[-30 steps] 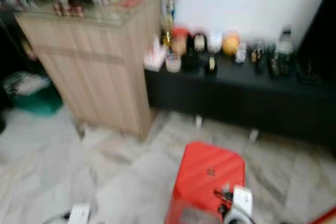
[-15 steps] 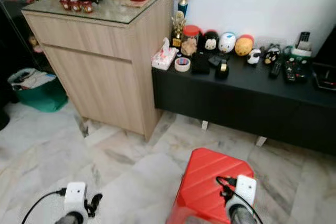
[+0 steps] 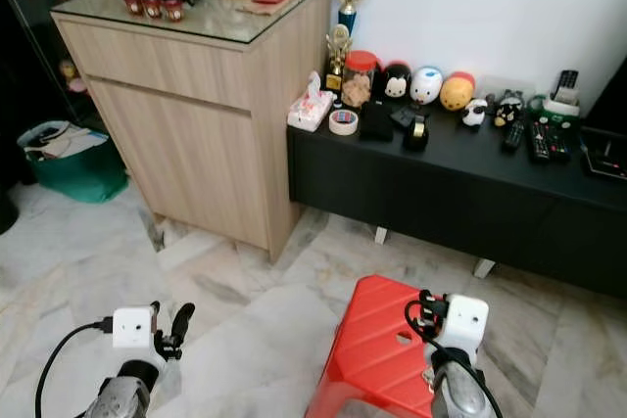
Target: Hang keys on a hook
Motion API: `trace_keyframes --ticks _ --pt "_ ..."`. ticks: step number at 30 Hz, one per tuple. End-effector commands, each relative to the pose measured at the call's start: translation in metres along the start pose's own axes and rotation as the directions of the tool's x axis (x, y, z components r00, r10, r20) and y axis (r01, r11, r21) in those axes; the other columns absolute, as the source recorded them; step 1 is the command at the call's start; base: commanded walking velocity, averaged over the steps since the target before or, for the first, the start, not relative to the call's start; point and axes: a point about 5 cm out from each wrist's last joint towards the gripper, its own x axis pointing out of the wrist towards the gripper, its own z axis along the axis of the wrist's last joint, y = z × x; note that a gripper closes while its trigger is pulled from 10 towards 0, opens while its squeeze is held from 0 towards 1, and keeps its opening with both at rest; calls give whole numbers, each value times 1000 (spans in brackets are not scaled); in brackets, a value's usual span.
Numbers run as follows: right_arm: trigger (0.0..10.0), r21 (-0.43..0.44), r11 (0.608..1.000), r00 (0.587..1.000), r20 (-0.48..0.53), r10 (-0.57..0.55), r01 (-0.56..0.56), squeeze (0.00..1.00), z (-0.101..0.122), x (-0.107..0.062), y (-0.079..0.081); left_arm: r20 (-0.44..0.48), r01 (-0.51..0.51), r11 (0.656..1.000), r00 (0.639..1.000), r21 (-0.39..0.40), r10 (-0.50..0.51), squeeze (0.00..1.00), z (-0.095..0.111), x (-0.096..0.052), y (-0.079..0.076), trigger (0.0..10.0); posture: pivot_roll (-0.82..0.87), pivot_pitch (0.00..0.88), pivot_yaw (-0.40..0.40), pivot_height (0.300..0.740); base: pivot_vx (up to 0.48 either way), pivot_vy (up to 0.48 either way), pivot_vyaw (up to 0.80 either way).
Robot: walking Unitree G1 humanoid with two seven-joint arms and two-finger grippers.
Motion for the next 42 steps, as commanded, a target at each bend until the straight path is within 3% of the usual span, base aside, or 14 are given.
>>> trace_keyframes --ticks 1,8,20,31,42 --pt "10000 -1 1000 1000 3 -1 1 0 3 2 2 9 -12 1000 1000 -4 13 0 5 4 1 10000 0 0 -46 709 0 0 0" --pt "10000 15 1000 1000 -13 15 -15 0 5 1 15 -5 7 1000 1000 17 -7 0 5 3 -2 10000 2 0 -41 709 0 -191 -69" --pt "10000 20 1000 1000 -29 12 -11 0 4 -8 16 -11 -5 1000 1000 -23 5 0 5 4 -3 10000 3 0 -47 709 0 -80 -279" --pt "10000 -9 1000 998 -55 -5 4 0 8 -3 16 -13 -5 1000 1000 -27 4 0 6 7 -2 10000 7 0 -53 709 0 0 0" --pt "10000 -24 1000 997 -76 -6 4 0 7 2 17 -17 -11 999 1000 -38 10 0 5 7 -2 10000 9 0 -58 649 0 0 0"
